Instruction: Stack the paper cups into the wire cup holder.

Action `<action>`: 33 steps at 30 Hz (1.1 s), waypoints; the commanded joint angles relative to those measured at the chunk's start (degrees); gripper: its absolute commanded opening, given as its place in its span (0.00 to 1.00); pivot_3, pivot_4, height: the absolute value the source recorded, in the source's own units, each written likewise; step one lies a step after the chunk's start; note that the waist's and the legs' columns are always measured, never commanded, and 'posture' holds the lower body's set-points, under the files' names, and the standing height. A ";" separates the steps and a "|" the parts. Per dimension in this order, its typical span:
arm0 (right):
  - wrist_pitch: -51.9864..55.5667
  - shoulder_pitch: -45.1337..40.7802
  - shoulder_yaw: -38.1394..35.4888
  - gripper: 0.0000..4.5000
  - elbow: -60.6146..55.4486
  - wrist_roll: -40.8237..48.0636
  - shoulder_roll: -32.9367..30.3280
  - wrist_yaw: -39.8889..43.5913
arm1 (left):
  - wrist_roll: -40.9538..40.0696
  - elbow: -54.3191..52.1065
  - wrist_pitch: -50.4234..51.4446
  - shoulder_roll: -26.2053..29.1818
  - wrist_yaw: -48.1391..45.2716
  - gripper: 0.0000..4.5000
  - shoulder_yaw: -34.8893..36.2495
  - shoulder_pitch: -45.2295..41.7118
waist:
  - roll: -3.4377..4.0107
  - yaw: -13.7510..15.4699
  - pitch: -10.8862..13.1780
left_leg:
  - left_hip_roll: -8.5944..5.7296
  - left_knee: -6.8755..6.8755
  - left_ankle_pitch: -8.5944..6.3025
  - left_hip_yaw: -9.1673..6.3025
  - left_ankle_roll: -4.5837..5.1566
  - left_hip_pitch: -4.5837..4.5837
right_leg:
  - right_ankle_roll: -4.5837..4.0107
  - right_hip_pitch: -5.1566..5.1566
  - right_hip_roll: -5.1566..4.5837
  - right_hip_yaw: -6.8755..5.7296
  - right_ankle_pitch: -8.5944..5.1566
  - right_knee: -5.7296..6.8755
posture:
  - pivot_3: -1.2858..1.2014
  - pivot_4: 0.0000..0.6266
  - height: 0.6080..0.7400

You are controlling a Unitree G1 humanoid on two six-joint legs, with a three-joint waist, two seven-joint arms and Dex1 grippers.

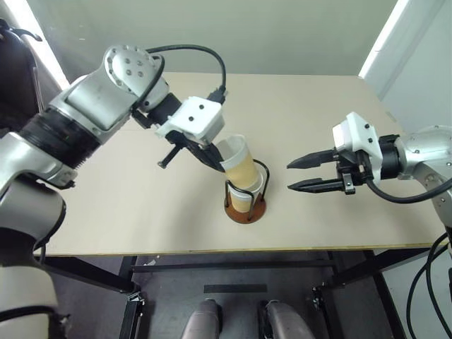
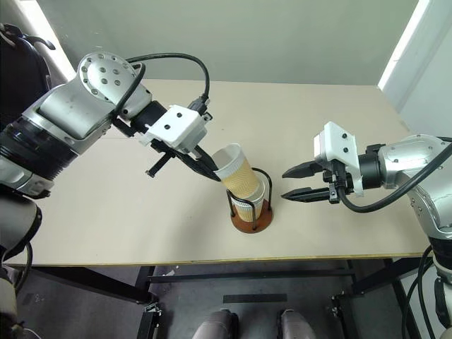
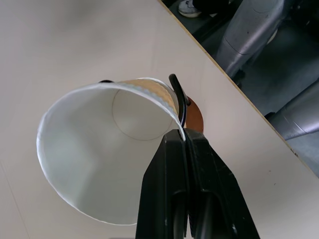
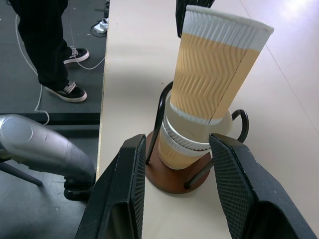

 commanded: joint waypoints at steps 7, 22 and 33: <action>-0.61 0.46 -0.93 0.44 -0.79 -0.22 -0.38 -0.72 | 0.76 3.37 -3.41 -3.01 -1.99 0.01 -3.58 -2.94 | 0.00 0.12 0.00 | 0.00 0.01 -0.01 -0.01 0.00 -0.02 | 0.03 0.00 -0.02 0.01 0.01 0.00 | 0.52 0.24 1.00; -0.94 0.49 -0.84 0.44 0.06 -0.49 -0.99 -0.41 | 3.24 8.67 -6.96 -7.60 -1.99 0.91 -2.61 -4.74 | 0.00 0.26 0.00 | 0.01 0.01 -0.04 -0.01 0.02 -0.05 | 0.10 0.00 -0.01 0.00 0.03 -0.03 | 0.52 0.24 1.00; -7.94 -0.88 0.50 0.44 12.04 -7.33 5.81 -6.60 | 11.85 17.87 3.08 -14.33 15.43 1.00 24.75 5.26 | 0.00 -0.20 0.00 | 0.03 0.04 -0.04 0.03 0.04 0.07 | 0.20 0.10 0.02 0.03 0.06 -0.02 | 0.52 0.24 1.00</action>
